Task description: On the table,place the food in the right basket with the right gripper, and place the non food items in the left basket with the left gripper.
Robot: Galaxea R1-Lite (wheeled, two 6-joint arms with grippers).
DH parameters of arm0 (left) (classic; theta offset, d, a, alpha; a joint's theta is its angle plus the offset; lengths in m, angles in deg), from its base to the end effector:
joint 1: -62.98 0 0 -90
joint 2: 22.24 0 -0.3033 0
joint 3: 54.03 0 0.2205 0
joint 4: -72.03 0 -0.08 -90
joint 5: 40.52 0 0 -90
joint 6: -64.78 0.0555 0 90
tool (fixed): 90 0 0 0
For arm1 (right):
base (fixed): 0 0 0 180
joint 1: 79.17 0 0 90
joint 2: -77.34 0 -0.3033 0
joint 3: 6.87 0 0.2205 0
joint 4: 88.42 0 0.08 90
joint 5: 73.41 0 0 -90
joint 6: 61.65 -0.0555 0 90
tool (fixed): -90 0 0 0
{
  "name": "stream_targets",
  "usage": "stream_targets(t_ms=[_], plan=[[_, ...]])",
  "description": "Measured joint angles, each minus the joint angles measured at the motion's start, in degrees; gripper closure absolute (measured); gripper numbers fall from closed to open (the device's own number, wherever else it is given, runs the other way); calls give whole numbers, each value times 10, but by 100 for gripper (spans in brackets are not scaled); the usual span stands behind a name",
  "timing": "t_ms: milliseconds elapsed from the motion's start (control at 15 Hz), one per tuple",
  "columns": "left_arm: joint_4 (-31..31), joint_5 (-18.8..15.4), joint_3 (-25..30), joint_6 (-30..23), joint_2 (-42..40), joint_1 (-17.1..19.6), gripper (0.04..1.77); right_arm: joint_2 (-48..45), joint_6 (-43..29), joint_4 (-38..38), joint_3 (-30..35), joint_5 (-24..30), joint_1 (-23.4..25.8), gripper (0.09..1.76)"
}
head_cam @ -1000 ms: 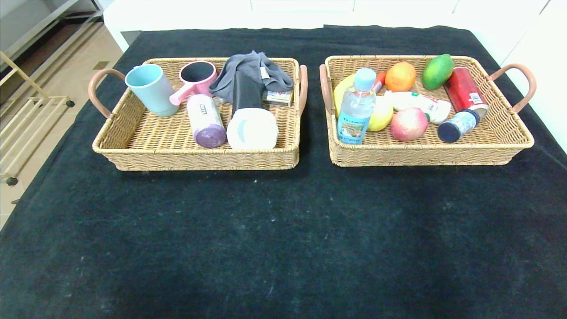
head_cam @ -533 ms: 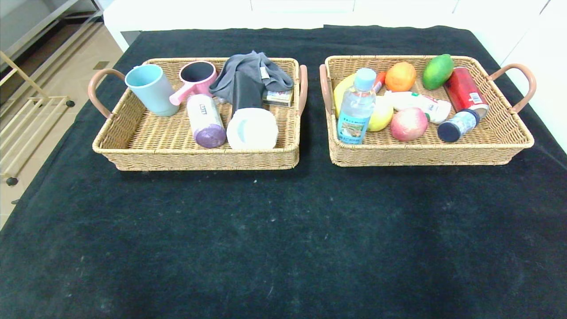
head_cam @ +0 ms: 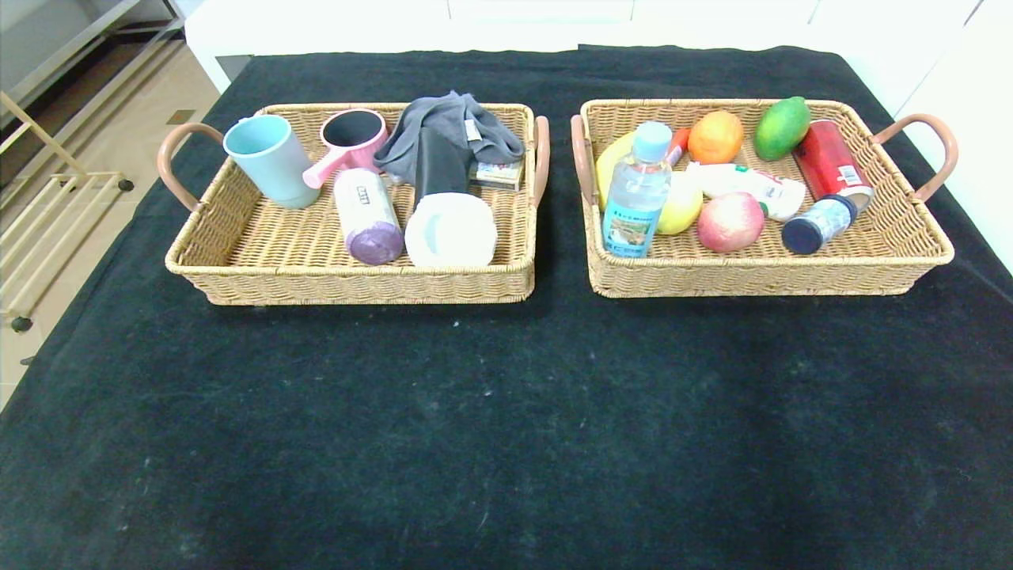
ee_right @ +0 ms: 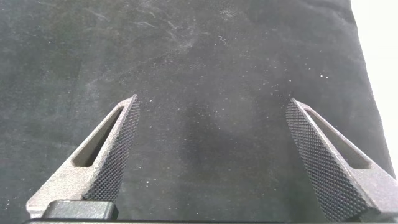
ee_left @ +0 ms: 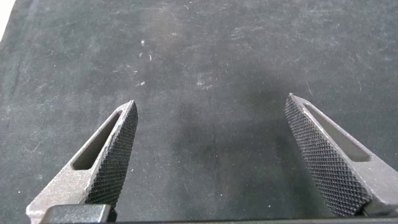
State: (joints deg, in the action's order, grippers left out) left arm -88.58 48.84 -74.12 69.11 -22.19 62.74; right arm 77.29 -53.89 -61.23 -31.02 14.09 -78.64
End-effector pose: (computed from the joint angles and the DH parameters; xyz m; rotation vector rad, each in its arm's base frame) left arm 0.0393 -0.0008 0.0774 0.0756 -0.0119 -0.0149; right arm 0.0331 -0.0027 0.0831 -0.1363 0.0557 -0.0493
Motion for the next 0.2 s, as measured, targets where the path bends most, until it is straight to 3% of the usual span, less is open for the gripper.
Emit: stream_targets(t_ms=[200], plan=[[-1, 0, 1, 0, 0, 0, 9, 0, 19, -3, 1, -16, 0, 14]])
